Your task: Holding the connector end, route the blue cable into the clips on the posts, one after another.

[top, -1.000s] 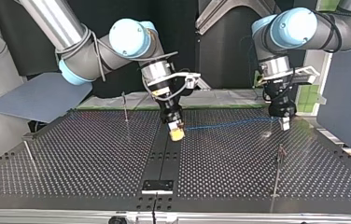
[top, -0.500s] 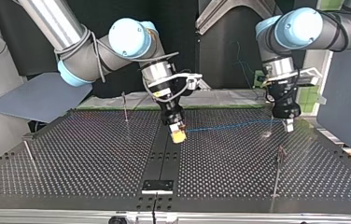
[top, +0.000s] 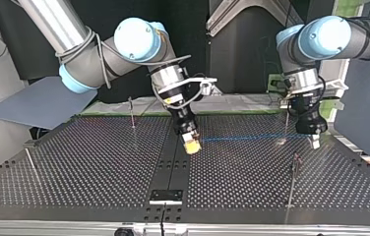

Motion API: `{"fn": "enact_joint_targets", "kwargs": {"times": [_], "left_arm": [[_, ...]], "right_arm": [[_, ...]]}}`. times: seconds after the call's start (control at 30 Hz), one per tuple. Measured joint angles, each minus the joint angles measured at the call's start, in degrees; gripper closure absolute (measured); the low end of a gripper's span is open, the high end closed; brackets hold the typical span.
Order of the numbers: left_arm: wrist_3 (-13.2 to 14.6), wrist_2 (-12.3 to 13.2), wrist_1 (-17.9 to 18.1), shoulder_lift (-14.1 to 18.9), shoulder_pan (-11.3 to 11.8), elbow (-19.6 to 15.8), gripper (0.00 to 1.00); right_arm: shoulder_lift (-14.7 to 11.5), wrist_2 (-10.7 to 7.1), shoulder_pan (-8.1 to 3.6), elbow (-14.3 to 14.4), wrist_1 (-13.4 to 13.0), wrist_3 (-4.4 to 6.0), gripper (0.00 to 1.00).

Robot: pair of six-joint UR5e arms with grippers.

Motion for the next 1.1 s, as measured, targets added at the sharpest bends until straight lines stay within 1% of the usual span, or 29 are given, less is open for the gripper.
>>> {"fn": "enact_joint_targets", "kwargs": {"times": [0.13,0.33,0.53,0.63,0.8,0.97,1.1], "left_arm": [[-0.21,0.54,0.01,-0.01,0.59,0.25,1.00],[-0.33,1.72,-0.21,0.33,1.10,1.89,1.00],[-0.15,2.46,-0.54,1.84,1.37,2.46,1.00],[-0.09,2.53,-0.56,1.53,1.51,2.49,1.00],[-0.04,2.95,-0.57,0.08,1.71,2.50,1.00],[-0.05,4.09,-0.54,1.45,2.07,2.52,1.00],[-0.17,4.49,-0.46,1.47,2.47,2.55,1.00]], "right_arm": [[0.00,-0.07,0.16,-0.87,0.58,0.00,1.00],[0.00,-0.08,0.74,-1.69,0.99,0.30,1.00],[0.06,0.06,1.73,-2.06,0.99,0.46,1.00],[0.10,0.15,2.28,-2.55,1.04,0.63,1.00],[0.12,0.59,3.04,-3.22,1.07,1.05,1.00],[0.16,0.93,3.51,-3.91,1.04,1.58,1.00],[0.21,1.01,3.59,-4.08,1.14,2.52,1.00]]}}
